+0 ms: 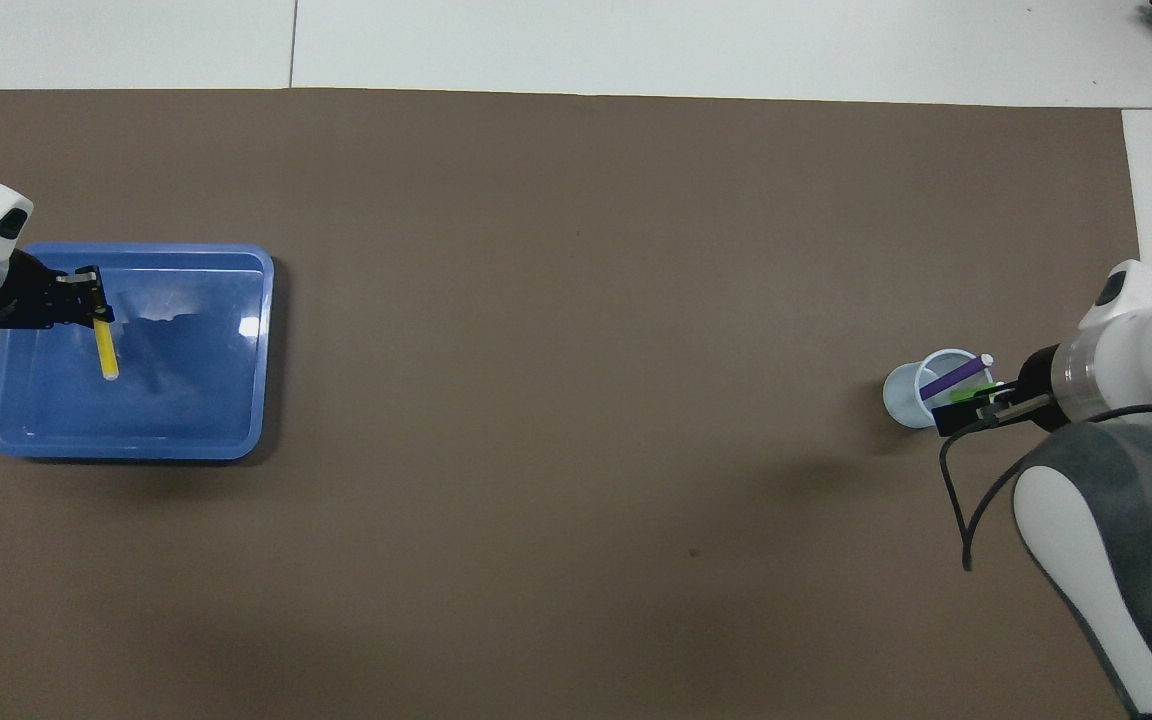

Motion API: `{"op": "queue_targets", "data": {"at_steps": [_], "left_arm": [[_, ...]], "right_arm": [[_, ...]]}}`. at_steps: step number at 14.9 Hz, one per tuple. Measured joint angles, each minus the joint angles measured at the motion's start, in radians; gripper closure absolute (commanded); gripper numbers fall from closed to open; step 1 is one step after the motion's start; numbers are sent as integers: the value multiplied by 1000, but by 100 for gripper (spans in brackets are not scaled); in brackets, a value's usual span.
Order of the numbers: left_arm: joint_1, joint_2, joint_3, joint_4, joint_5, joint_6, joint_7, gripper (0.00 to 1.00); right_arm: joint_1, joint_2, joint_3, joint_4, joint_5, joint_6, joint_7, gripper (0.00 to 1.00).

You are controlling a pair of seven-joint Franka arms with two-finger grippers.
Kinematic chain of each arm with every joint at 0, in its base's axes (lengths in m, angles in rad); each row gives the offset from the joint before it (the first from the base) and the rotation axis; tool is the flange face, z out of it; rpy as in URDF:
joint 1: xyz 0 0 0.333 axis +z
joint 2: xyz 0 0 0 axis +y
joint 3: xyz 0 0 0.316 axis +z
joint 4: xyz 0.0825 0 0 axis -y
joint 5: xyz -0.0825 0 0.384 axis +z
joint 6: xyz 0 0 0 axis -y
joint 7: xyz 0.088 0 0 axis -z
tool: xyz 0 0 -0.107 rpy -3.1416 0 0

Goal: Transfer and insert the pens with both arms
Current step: 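Grasp the yellow pen with the left gripper while the right gripper withdraws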

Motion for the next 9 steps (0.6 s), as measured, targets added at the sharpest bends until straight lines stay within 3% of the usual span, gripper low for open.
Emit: {"op": "queue_targets", "data": {"at_steps": [4,9], "left_arm": [[-66,-35,-4,2,-42,-94,-282,100],[-150,-187,-6,-92,-212,-143,-604,100]], "right_arm": [[2,-27,22,33,189,-52,0,0],[54,-29,34,34,416,-52,0,0]]}}
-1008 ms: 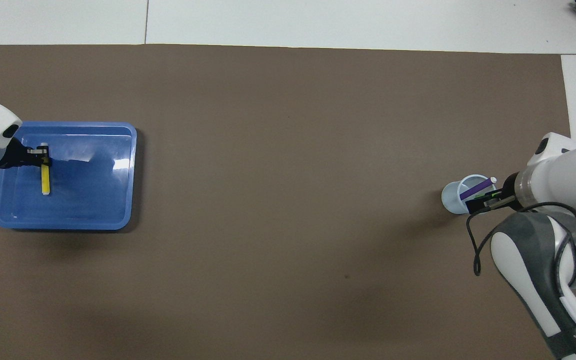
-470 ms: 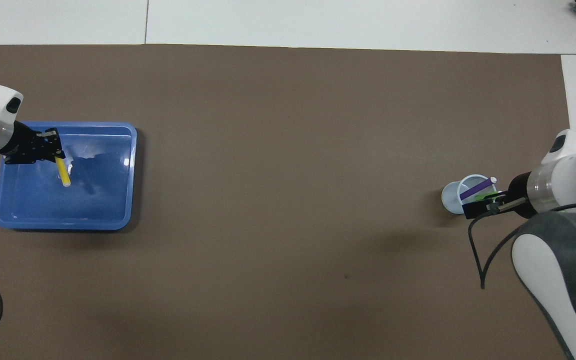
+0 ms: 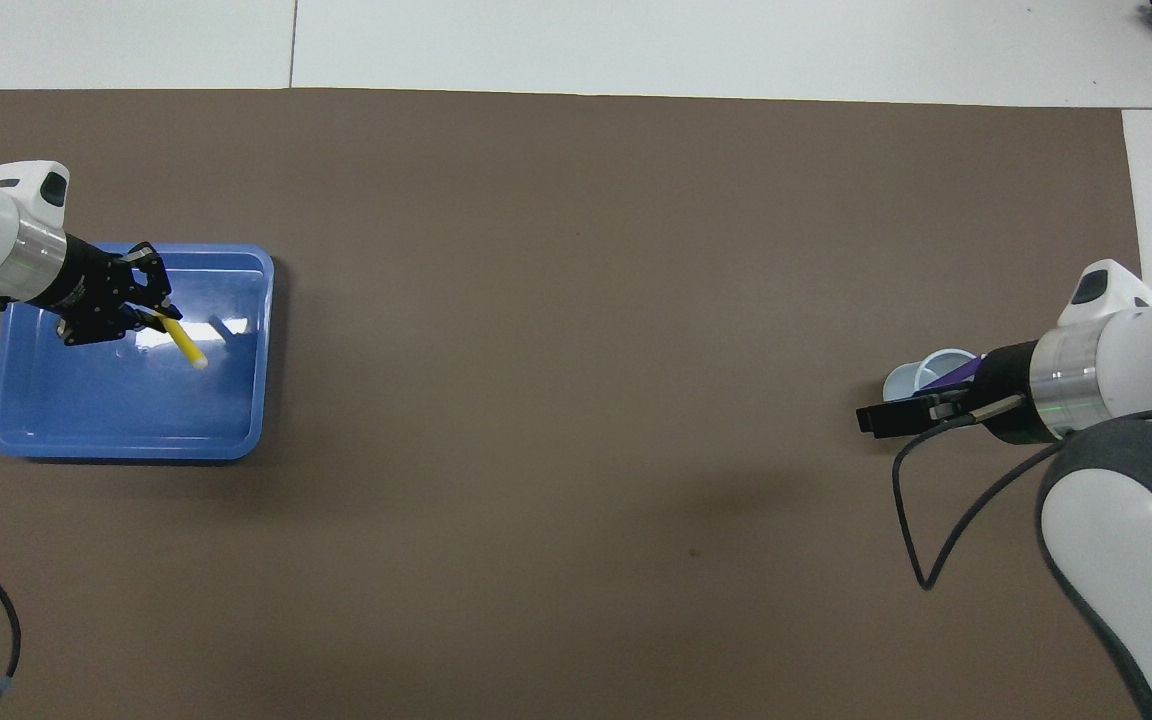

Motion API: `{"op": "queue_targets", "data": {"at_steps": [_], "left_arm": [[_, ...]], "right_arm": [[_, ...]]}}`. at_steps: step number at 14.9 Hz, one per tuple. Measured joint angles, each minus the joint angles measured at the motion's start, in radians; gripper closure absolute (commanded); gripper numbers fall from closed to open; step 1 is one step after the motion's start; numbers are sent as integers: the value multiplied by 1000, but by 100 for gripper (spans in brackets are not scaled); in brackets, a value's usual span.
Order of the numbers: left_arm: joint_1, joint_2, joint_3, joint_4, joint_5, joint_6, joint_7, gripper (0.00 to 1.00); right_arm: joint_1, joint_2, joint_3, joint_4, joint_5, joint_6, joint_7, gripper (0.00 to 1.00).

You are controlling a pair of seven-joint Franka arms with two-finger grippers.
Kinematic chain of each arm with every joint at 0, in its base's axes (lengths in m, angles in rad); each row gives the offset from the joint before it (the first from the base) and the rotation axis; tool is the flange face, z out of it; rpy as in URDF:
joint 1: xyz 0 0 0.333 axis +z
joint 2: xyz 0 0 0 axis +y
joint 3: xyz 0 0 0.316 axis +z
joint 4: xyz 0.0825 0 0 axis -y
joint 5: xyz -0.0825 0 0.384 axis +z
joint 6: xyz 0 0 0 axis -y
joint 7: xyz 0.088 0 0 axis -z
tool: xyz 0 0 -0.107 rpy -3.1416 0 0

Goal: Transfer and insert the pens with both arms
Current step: 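Grasp the yellow pen with the left gripper while the right gripper withdraws, then lift the yellow pen toward the right gripper while the right gripper approaches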

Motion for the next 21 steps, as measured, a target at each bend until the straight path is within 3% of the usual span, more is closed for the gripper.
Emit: {"op": "queue_targets", "data": {"at_steps": [4,11,18,21], "left_arm": [[-87,-104,-1,-69,-148,3,-272,100],[-362,-122,-5,-77,-200,175,-818,100],[-501,-125,-4,-78,-355,195,-908,100],[-558,-141,-4,-77,-367,220,-980,100]], "right_arm": [[51,0,1,1,131,9,2,0],[142,0,3,1,263,107,23,0],[243,6,5,-5,268,223,109,0],[264,29,5,-8,269,271,109,1]]}}
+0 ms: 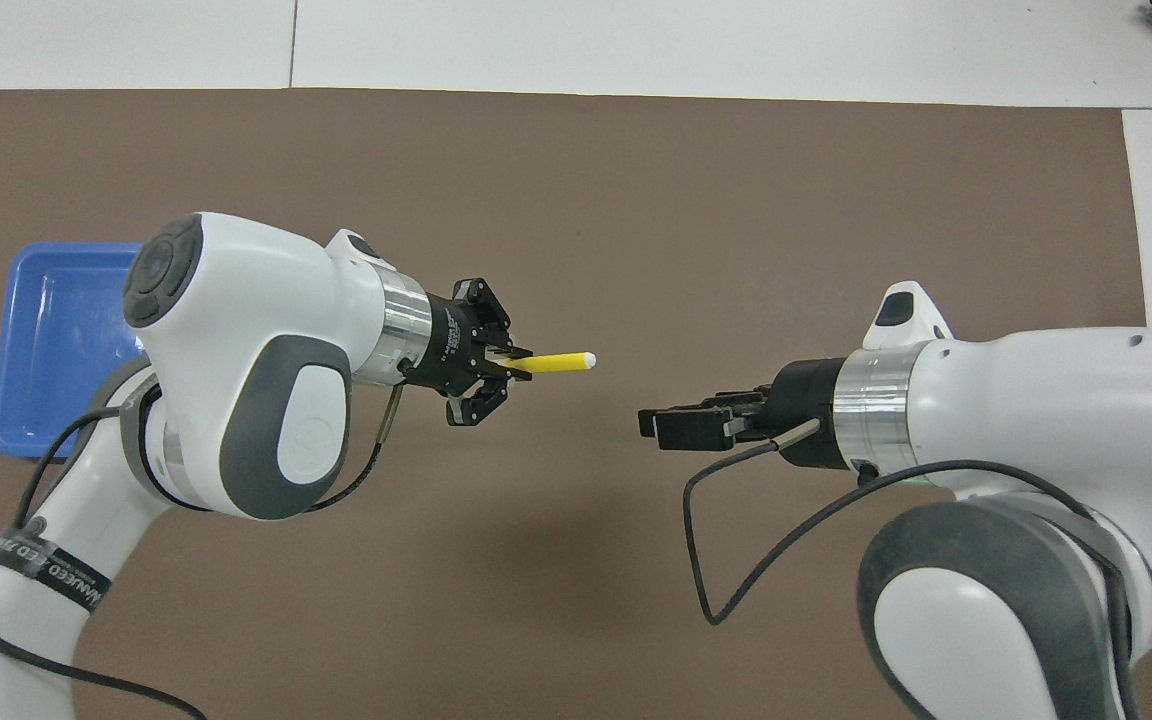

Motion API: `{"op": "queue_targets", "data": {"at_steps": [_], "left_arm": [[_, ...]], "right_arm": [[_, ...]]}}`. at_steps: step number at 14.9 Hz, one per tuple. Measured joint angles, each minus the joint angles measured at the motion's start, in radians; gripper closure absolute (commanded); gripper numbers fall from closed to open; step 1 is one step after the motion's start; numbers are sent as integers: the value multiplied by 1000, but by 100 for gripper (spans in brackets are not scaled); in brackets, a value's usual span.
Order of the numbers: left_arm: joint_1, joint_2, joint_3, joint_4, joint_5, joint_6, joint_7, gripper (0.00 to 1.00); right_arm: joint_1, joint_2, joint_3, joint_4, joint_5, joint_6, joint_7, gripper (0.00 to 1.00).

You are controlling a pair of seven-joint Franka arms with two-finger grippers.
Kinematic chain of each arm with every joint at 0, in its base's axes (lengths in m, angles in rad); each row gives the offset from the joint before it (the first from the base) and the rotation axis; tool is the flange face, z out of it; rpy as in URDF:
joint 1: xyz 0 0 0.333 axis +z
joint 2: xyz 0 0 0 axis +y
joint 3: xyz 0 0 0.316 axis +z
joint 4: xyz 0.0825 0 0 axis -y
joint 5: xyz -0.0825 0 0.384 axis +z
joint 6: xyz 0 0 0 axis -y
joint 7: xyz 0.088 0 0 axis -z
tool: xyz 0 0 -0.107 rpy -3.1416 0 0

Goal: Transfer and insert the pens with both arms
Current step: 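Lift the yellow pen toward the right gripper while the right gripper approaches, then close the right gripper on the yellow pen held by the left gripper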

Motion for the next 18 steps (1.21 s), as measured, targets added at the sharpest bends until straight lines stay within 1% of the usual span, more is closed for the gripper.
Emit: {"op": "queue_targets", "data": {"at_steps": [4,8,10,12,14,15,16,18], "left_arm": [[-60,-34,-1,0,-3,3,-46,100],[-89,-54,1,-1,-5,4,-68,100],[-90,-56,2,-9,-5,6,-68,100],[-90,-59,3,-30,-5,19,-68,100],[-91,-68,3,-55,-5,43,-68,100],[-91,-71,3,-61,-5,47,-68,100],[-93,-74,3,-64,-5,49,-68,100],[-94,-77,2,-66,-6,54,-67,100]], "right_arm": [[45,42,0,-1,0,68,15,8],[56,48,0,-1,0,72,23,20],[56,48,0,-1,0,72,23,34],[56,48,0,-1,0,72,24,59],[56,48,0,-1,0,72,24,71],[56,48,0,-1,0,72,24,79],[56,48,0,-1,0,72,24,79],[57,47,-1,2,14,72,24,100]]}}
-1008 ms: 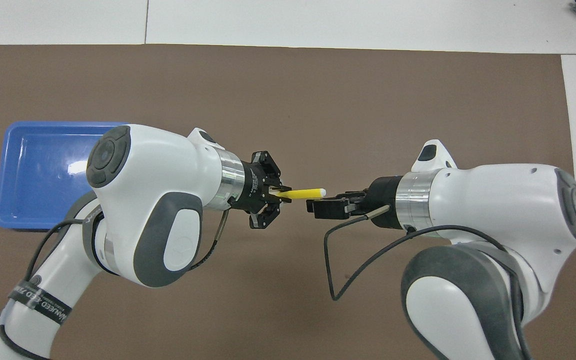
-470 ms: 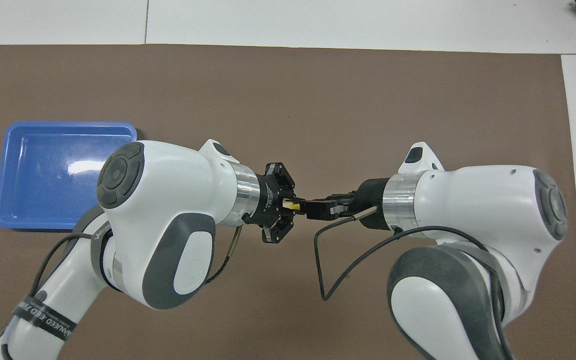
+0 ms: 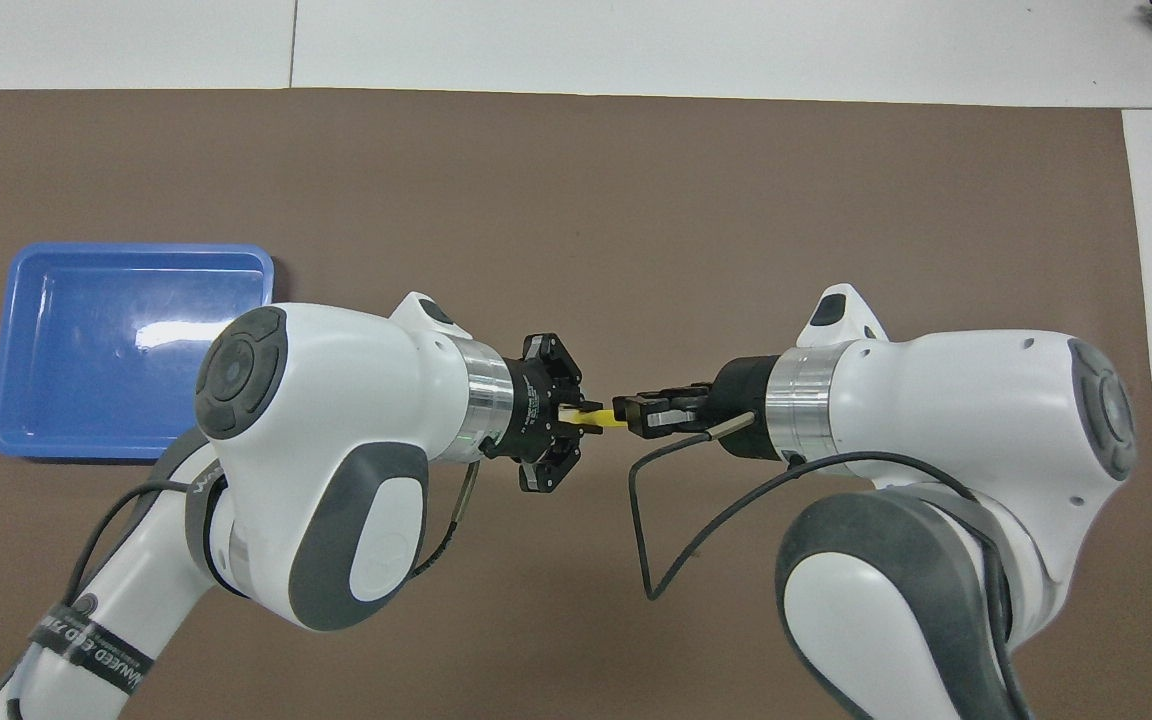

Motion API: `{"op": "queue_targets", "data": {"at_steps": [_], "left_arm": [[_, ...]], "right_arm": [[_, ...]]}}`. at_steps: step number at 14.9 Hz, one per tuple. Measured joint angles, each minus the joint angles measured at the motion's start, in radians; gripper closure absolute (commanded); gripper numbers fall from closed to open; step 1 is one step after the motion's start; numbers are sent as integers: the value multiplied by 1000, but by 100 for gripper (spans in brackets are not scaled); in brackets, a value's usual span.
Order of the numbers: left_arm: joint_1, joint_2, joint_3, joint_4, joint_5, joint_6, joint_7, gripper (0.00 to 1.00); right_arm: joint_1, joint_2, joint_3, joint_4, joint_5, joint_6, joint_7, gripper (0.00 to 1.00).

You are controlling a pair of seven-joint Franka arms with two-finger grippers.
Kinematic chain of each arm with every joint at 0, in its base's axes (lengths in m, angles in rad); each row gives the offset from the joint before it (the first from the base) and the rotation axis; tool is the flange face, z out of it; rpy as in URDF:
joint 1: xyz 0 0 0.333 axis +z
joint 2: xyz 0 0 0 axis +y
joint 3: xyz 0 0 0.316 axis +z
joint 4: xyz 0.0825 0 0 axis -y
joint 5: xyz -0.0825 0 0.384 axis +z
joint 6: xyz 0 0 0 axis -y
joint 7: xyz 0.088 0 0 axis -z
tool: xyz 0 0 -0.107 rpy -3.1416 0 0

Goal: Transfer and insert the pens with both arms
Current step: 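Close the right gripper on the yellow pen held by the left gripper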

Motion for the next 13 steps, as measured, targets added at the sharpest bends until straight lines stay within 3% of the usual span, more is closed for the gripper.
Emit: {"op": "queue_targets", "data": {"at_steps": [9,10,11,12,13], "left_arm": [[-1,-2,-1,-1,-2,6,0,100],[-1,-3,-1,-1,-3,6,0,94],[-2,-5,-2,-1,-3,6,0,35],[-3,-6,-2,-1,-4,7,0,0],[-4,-8,-1,0,-4,12,-1,0]], "right_arm": [[0,0,-2,5,-5,-5,0,100],[-1,0,-2,9,-12,-14,0,100],[-3,0,-4,14,-16,-25,0,100],[-3,0,-5,18,-20,-34,0,100],[-4,0,-6,21,-35,-49,0,100]]}}
